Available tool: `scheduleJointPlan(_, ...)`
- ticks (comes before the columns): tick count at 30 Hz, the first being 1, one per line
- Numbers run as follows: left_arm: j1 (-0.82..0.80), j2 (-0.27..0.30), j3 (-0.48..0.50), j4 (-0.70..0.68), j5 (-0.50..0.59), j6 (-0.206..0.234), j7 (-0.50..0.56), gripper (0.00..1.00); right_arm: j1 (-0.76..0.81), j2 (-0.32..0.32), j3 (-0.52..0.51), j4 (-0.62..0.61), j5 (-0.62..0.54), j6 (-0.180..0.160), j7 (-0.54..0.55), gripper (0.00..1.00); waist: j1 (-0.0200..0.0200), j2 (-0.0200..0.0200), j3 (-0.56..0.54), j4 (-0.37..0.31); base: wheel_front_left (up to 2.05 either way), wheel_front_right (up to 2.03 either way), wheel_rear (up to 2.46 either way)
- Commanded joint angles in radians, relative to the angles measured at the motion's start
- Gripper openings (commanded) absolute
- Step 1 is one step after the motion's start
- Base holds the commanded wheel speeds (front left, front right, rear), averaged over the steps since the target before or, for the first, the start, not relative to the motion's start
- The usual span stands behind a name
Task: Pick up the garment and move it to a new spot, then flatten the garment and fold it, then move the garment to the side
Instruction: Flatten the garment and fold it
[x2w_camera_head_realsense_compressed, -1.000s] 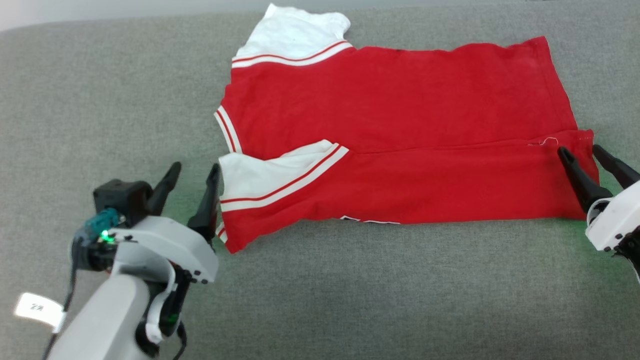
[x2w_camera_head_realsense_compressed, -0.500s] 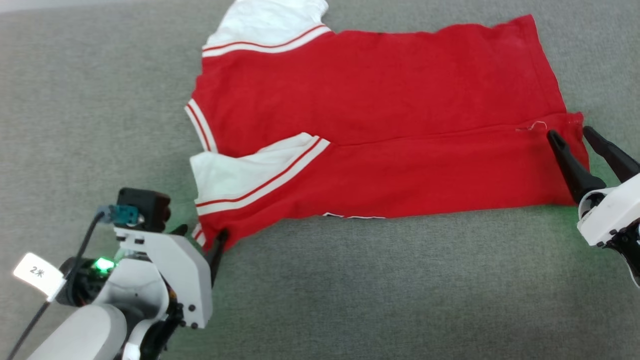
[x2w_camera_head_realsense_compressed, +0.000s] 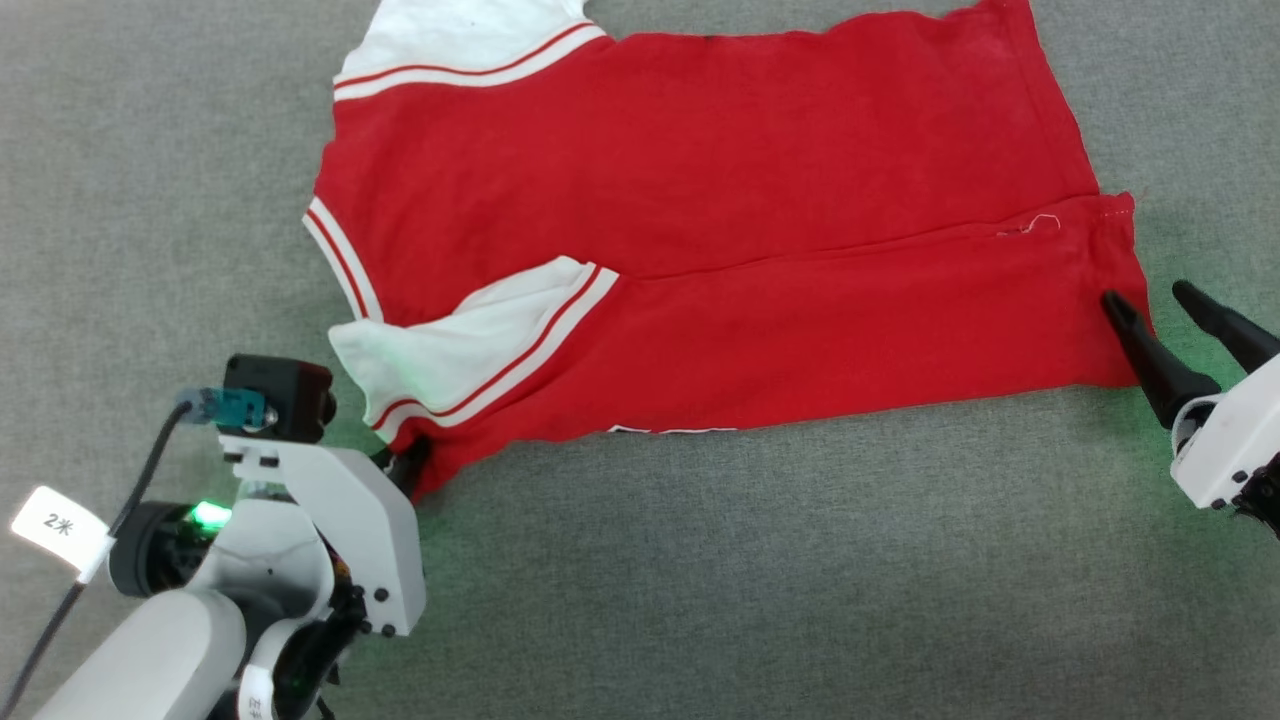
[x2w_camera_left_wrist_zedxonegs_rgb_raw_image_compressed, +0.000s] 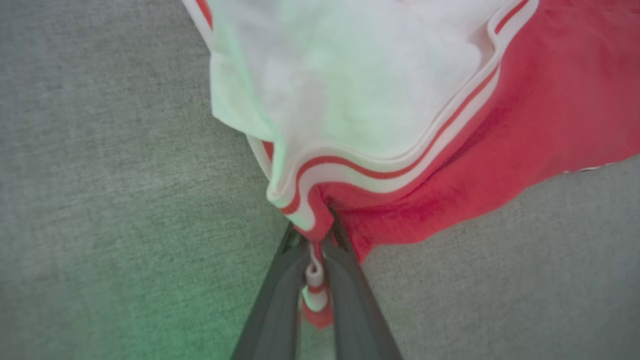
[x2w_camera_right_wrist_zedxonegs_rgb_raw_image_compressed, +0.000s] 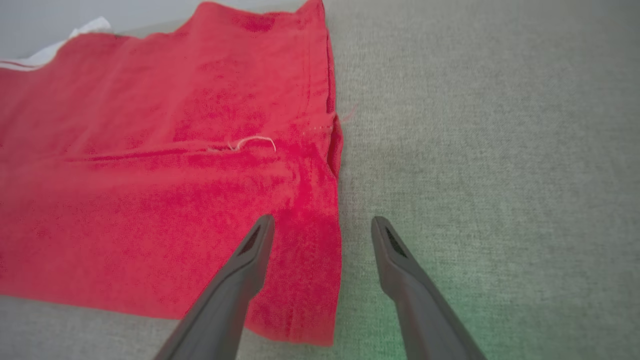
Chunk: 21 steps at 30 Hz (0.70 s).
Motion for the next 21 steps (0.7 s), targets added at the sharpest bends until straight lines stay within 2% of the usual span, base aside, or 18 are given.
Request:
scheduleJointPlan(1,0.026,-0.009,-0.022,0.022,-0.011,-0.009,0.009,0.0,-0.002,-0.01,0.008,-0.003,-0.012,-0.001,0.026,1.0,0.0,0.0,-0.002,0.003,0.0,0.0,0.0)
scheduleJointPlan(11,0.01,-0.051,-0.045,0.053,-0.02,-0.04,-0.02,0.0,-0.017,-0.087,0.076,0.0,-0.018,-0.001,0.376,1.0,0.0,0.0,-0.012,0.051,0.0,0.0,0.0)
scheduleJointPlan(17,-0.002,-0.078,-0.064,0.076,-0.018,-0.058,-0.038,0.0,-0.01,-0.105,0.084,0.004,-0.015,-0.001,0.515,0.99,0.0,0.0,-0.004,0.079,0.0,0.0,0.0)
scheduleJointPlan(18,-0.005,-0.084,-0.065,0.082,-0.019,-0.062,-0.042,0.0,-0.007,-0.107,0.086,0.0,-0.013,-0.001,0.526,0.82,0.0,0.0,-0.003,0.082,0.0,0.0,0.0)
scheduleJointPlan(19,-0.009,-0.087,-0.067,0.087,-0.02,-0.065,-0.045,0.0,-0.005,-0.107,0.082,-0.003,-0.013,0.0,0.534,0.4,0.0,0.0,-0.003,0.085,0.0,0.0,0.0)
scheduleJointPlan(20,-0.009,-0.087,-0.067,0.087,-0.02,-0.065,-0.045,0.0,-0.005,-0.107,0.082,-0.003,-0.013,0.0,0.534,0.4,0.0,0.0,-0.003,0.085,0.0,0.0,0.0)
scheduleJointPlan(21,-0.011,-0.09,-0.068,0.093,-0.019,-0.067,-0.047,0.0,-0.004,-0.107,0.08,-0.007,-0.014,0.0,0.538,0.2,0.0,0.0,-0.002,0.087,0.0,0.0,0.0)
